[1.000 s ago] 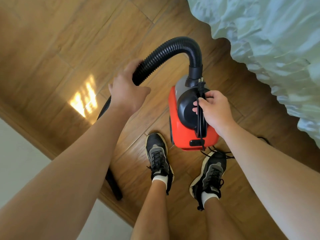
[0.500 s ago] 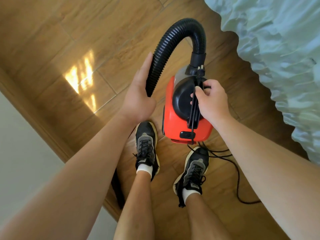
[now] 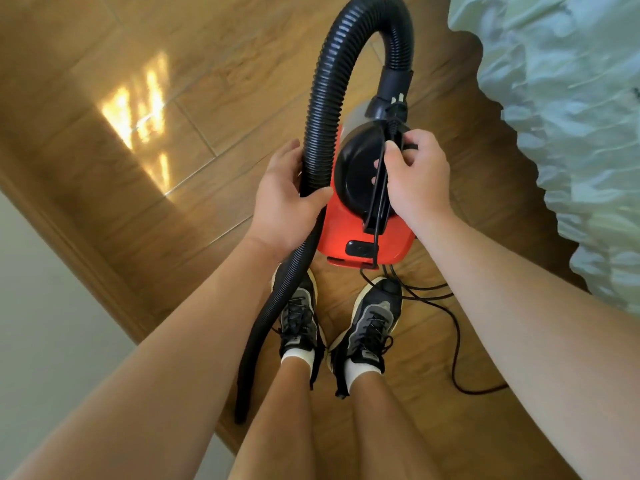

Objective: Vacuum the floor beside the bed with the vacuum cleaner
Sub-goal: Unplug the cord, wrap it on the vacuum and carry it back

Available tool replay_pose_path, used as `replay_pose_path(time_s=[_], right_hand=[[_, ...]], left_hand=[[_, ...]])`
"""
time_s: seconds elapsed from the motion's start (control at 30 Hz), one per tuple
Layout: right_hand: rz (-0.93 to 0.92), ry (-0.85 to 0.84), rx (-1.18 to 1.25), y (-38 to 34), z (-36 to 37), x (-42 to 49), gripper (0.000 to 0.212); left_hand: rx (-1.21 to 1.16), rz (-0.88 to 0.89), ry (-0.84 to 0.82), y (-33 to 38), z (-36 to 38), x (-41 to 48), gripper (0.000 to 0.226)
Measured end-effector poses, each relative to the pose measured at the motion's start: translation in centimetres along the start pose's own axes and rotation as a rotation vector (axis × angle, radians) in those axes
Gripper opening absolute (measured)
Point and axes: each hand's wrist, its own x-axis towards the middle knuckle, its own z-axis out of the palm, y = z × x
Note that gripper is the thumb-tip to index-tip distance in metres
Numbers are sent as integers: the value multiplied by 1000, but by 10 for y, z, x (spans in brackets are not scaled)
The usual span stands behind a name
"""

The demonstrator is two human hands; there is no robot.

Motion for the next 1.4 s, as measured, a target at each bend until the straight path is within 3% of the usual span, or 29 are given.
replay_pose_path(time_s=[0.1, 0.2, 0.33, 0.43, 0.5, 0.63, 0.8, 1.13, 1.4], right_hand=[[19, 10, 30, -1, 2, -1, 22], [32, 25, 50, -3, 3, -4, 23], [30, 27, 89, -6, 3, -7, 19], [29, 42, 86, -5, 6, -8, 18], [43, 42, 63, -3, 9, -8, 22], [102, 29, 106, -3, 16, -11, 30], [151, -3, 83, 1, 23, -17, 34], [217, -77, 142, -6, 24, -24, 19], [201, -97, 102, -25, 27, -47, 25]], left_hand=[[-126, -58, 6, -9, 1, -3, 45], [-267, -109, -45, -12, 3, -11, 43], [-188, -62, -117, -22, 4, -15, 61], [-155, -121, -167, -34, 4, -14, 79], [-136, -176, -186, -42, 5, -15, 73], [-147, -207, -189, -56, 6, -16, 37], [-255, -197, -182, -59, 4, -19, 36], [-191, -114, -187, -46, -8, -7, 26], [-170, -99, -155, -36, -29, -21, 28]])
